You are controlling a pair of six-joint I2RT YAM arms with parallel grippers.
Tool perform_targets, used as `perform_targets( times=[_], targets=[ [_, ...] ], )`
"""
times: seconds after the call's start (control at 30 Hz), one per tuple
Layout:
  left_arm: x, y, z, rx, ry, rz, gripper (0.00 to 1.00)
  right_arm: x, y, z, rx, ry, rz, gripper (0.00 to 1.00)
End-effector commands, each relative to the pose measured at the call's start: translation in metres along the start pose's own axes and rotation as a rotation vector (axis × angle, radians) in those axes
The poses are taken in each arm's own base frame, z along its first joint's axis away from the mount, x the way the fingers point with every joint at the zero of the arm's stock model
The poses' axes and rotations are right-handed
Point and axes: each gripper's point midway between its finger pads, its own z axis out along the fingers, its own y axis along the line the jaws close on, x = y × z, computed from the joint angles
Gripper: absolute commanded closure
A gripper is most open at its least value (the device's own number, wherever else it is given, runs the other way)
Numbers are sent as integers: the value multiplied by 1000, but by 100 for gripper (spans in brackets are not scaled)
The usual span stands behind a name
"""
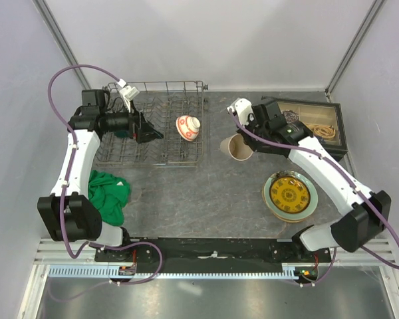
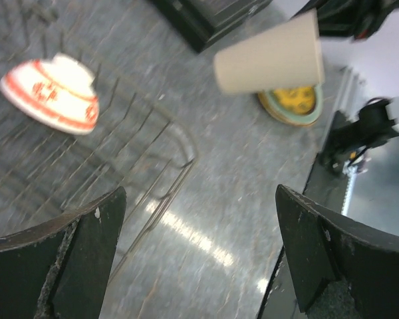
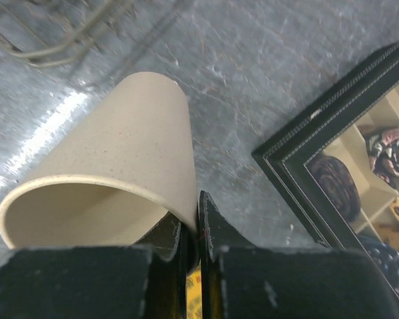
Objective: Unload the mixed dishes from the dish rack
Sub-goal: Place the cup at the center of the board.
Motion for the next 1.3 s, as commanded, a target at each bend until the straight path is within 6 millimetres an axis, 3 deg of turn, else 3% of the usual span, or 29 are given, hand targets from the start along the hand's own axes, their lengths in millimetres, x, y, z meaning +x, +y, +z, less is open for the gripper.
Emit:
perform_targets(
  times=[0.0,0.37,0.73,1.27],
  targets=[
    [20,17,-7,-98,100,86,1,14,-15,-11,18,151,-15,100],
    [40,36,-13,-190,188,103,1,61,-9,15,-69,401,-21,100],
    [51,42,-13,-202,216,109,1,86,-10,29,-149,501,-11,100],
    [58,43,-11,-192,225,100,1,90,-1,59,-238,510,7,100]
  ],
)
